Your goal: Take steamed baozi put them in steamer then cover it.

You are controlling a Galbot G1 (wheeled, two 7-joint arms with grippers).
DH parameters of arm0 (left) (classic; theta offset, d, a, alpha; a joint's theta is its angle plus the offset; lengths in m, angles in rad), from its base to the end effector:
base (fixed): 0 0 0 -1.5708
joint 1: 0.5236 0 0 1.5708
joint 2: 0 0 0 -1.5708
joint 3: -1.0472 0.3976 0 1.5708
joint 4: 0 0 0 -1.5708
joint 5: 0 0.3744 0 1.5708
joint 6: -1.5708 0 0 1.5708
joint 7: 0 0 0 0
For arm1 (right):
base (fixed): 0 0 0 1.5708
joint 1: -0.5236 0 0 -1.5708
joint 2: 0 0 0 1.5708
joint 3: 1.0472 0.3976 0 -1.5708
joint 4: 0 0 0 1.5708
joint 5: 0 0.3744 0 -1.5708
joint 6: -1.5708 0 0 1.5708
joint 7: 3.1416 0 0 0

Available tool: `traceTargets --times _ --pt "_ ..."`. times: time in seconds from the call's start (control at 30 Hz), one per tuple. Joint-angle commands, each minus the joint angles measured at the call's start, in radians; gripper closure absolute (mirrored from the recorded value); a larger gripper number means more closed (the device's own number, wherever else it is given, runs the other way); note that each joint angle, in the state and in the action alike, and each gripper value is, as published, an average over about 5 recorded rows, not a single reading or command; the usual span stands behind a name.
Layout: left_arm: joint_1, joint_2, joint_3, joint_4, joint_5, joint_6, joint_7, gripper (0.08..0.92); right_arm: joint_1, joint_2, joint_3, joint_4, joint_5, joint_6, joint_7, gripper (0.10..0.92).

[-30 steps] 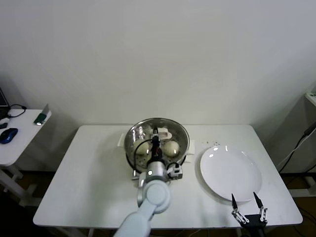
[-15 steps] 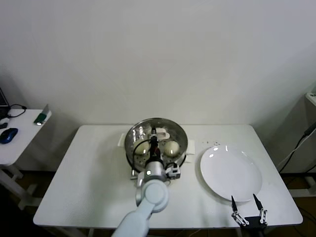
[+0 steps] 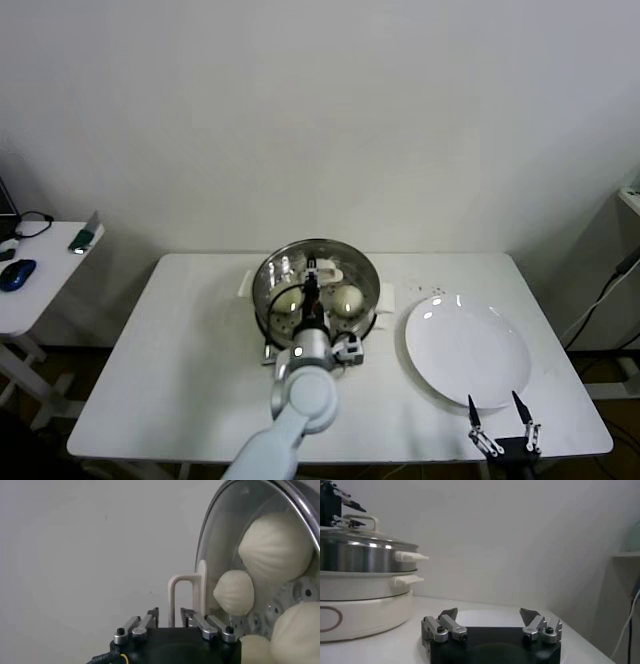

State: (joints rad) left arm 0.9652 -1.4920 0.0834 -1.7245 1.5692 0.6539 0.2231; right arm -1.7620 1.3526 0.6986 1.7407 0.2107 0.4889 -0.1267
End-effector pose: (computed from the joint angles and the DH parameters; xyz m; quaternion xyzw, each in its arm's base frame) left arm 0.3320 -0.1836 -0.3298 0.0082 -0.7138 -0.7001 0.0196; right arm 0.0696 -0.1351 -0.4742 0.0143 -0.9987 0.0463 0.0144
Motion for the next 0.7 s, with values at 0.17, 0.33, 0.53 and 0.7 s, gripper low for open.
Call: traceTargets --times 0.17,0.33,0.53,0.7 --pt "0.052 0.069 0.036 -0.210 -0.124 0.014 0.043 0.455 0.009 0.003 -0.002 0.001 -0.012 -0.027 -0.003 0.203" --pt "0.115 0.118 0.031 -0.315 -0.226 -0.007 0.003 0.316 0.011 0.006 -0.007 0.001 -0.018 -0.047 0.008 0.203" --pt "0.200 0.159 -0.088 -0.424 -0.586 -0.158 -0.196 0.189 0.012 0.014 -0.016 0.019 -0.011 -0.074 0.103 0.203" --pt "0.268 0.212 -0.297 -0.493 -1.000 -0.284 -0.336 0.178 0.017 0.013 -0.014 0.035 -0.006 -0.066 0.120 0.203"
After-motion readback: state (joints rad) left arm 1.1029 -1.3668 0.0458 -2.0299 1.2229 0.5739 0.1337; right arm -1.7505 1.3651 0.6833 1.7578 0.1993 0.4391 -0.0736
